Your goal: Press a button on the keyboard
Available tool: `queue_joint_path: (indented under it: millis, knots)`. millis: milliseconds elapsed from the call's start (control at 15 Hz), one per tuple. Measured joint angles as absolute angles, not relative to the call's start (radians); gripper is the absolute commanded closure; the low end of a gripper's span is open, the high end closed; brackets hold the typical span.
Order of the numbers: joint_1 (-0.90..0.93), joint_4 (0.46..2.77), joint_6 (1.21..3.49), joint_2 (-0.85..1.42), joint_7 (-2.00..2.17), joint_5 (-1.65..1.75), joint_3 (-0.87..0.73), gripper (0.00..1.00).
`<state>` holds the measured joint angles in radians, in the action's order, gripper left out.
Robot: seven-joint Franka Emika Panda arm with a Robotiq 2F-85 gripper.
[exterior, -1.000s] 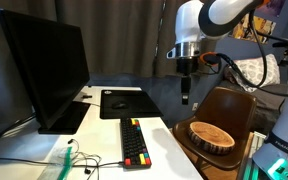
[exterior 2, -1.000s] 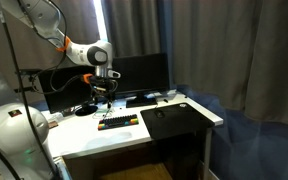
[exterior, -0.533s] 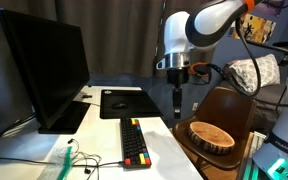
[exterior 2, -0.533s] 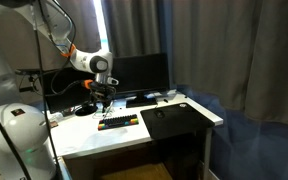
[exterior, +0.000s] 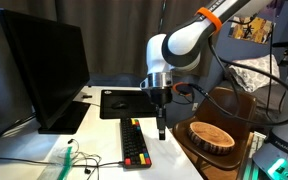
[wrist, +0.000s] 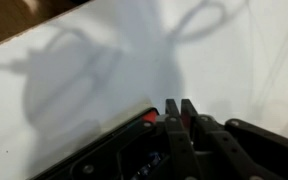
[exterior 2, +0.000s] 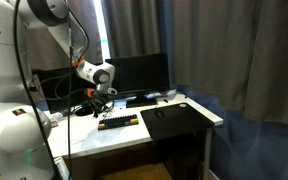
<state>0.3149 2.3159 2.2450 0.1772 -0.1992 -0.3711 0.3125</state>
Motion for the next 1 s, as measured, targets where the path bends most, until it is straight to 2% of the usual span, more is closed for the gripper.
queue_joint_path:
  millis: [1000]
  knots:
    - [0.262, 2.176, 2.309, 0.395, -0.238, -0.372, 0.319, 0.99]
